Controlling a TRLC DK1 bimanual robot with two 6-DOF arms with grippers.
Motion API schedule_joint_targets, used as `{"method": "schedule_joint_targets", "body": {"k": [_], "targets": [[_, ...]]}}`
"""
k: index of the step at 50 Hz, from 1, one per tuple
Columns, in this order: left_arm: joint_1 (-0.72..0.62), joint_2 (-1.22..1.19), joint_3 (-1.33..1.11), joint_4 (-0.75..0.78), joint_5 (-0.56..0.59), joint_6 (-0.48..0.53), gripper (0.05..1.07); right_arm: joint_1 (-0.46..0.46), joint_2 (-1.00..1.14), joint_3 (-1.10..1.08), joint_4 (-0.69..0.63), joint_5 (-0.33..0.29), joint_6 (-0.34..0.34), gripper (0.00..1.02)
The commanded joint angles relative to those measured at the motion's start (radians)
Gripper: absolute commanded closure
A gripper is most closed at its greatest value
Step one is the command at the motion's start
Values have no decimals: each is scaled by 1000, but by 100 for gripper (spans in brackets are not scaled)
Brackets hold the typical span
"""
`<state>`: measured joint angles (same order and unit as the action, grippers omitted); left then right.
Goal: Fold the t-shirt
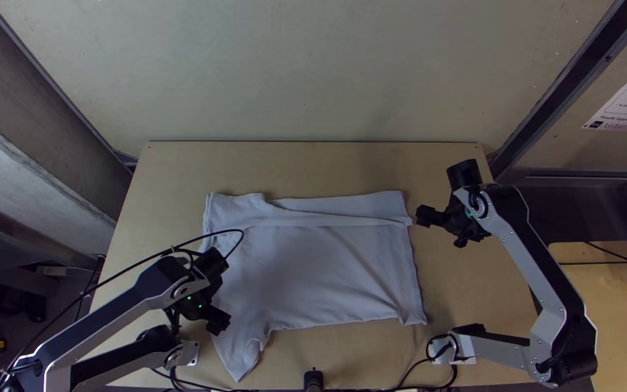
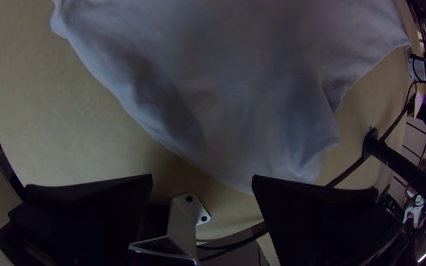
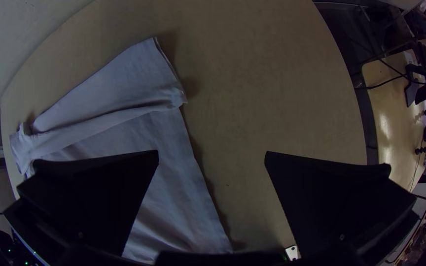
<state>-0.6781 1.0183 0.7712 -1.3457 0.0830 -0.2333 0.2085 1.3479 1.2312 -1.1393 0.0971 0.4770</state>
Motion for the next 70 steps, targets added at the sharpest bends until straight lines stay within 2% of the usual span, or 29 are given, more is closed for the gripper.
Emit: {"method": "schedule_joint_targets", "body": {"k": [1,18,29,31,34,38,40,43,46,54,70], "targets": [[-49,46,-35,-26,54,-66,10,6,16,-7,-13,-4,32,4],[-215,174,-116,71,52,-166,10,-6,19,-30,-13,-4,29,4],[-262,220,-130,117,50,-167,12,-1,8,-56,-22,-4,25,7],[-268,224,-133,123,50,-164,23,5,7,-61,-37,-5,15,7],[-284,232,-135,157,44,-162,40,15,7,-72,-79,-43,-14,7],[-299,243,-138,180,40,-150,70,32,16,-90,-148,-108,-44,6],[-299,243,-135,191,40,-144,76,42,31,-93,-194,-131,-57,5],[-302,243,-133,194,40,-136,85,57,68,-87,-270,-131,-86,4],[-302,238,-127,214,27,-141,104,66,105,-87,-352,-131,-120,4],[-294,223,-135,221,21,-139,104,86,68,-153,-367,-134,-170,4],[-227,177,-108,230,8,-124,104,226,31,-325,-372,-178,-196,7]]}}
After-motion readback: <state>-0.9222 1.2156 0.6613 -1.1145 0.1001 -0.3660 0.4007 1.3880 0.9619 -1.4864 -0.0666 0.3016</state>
